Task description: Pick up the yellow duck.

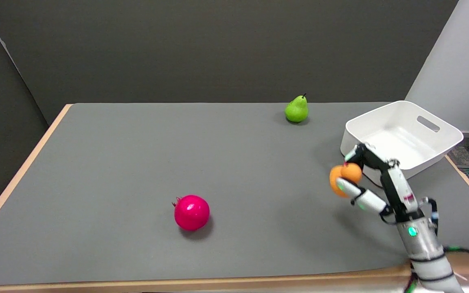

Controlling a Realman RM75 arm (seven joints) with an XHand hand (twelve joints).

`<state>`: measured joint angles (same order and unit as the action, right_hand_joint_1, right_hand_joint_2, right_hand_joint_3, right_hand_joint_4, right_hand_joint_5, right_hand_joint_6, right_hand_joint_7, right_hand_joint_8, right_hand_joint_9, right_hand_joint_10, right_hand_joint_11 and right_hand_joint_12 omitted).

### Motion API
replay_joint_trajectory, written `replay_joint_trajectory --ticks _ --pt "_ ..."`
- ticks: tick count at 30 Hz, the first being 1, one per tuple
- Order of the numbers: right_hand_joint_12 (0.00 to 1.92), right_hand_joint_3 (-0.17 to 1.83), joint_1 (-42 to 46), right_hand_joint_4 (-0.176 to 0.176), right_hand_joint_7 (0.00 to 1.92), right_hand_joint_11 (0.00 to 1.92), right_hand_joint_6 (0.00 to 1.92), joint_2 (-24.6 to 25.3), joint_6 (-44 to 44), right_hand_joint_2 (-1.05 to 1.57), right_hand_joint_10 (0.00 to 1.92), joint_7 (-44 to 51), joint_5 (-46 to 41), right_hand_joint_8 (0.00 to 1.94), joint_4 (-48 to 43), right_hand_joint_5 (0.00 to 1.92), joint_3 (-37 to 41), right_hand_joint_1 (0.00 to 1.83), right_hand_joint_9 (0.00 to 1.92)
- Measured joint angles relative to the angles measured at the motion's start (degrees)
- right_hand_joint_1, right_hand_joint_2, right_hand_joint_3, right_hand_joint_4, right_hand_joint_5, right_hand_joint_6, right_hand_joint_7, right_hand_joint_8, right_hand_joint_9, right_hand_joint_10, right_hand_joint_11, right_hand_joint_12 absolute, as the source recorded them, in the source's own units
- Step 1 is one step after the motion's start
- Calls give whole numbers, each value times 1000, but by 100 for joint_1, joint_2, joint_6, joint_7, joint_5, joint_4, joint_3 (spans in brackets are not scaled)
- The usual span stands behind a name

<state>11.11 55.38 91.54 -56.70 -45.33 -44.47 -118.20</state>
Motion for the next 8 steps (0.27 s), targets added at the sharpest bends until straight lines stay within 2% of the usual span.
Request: replay_joint_trajectory --ticks 3,8 --pt "1921 346 -119 -176 651 254 1585 -55 -394 1154 1921 200 201 1616 -323 601 327 1157 759" --pt "1921 343 -324 -176 649 232 1586 -145 -1201 1156 1921 790 482 1618 -851 600 943 1156 756"
